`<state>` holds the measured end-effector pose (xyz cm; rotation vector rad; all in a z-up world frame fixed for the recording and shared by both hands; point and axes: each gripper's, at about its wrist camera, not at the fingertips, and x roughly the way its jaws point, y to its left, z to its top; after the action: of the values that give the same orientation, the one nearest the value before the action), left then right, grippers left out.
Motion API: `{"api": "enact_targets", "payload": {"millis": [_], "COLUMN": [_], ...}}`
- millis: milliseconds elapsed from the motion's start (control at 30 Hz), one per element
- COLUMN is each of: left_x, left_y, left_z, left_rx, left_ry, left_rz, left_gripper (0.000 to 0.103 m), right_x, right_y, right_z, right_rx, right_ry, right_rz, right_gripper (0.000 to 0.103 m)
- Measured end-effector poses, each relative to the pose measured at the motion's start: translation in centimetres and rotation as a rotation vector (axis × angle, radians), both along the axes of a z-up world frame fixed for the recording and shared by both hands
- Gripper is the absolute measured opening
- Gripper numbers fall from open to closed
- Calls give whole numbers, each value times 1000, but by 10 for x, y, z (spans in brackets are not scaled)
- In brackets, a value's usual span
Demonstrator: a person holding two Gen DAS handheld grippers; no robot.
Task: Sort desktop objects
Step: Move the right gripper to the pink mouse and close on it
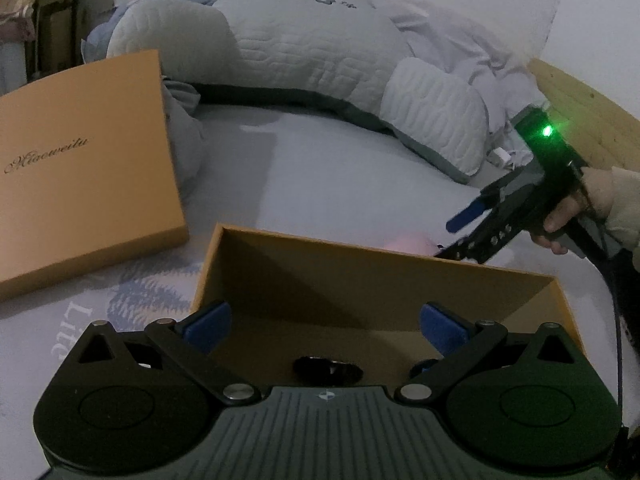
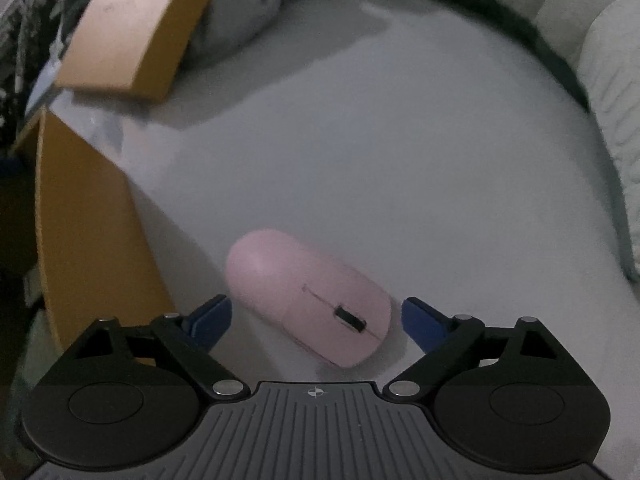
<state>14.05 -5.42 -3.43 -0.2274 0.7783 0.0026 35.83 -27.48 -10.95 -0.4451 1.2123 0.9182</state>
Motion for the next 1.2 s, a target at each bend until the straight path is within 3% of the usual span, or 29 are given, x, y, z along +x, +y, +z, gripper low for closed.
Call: {"api": "enact_targets", "payload": {"millis": [400,533,633,733,867,1000,1200], "left_x": [7,7,7,7,5,1,-10], "left_y": [-5,-5,-4,-4,-2,-1,0], "left_z": [-6,-6,-7,-7,-6,-3,7], "left_rx": [-7,-11,-11,-15,-32,-49,-30], "left_ry": [28,29,29,29,37,48,37], "left_rz": [-22,-25,-30,-26,-15,-9,17], "left_gripper": [103,103,103,103,103,103,103], "right_x": [1,1,2,5,3,0,-5], "right_y": [23,31,36,28,15,6,-51], "right_z": [-19,-25,-30,-26,-24,-29,-17], "right_rx": [-35,-47,-55,3,22,21,60], "right_ry": [-41,-55,-66,-77,-101,-144,-203], "right_rz": [124,165,196,109,37,-87,-371], "right_gripper": [95,92,82,70,64,63,63]}}
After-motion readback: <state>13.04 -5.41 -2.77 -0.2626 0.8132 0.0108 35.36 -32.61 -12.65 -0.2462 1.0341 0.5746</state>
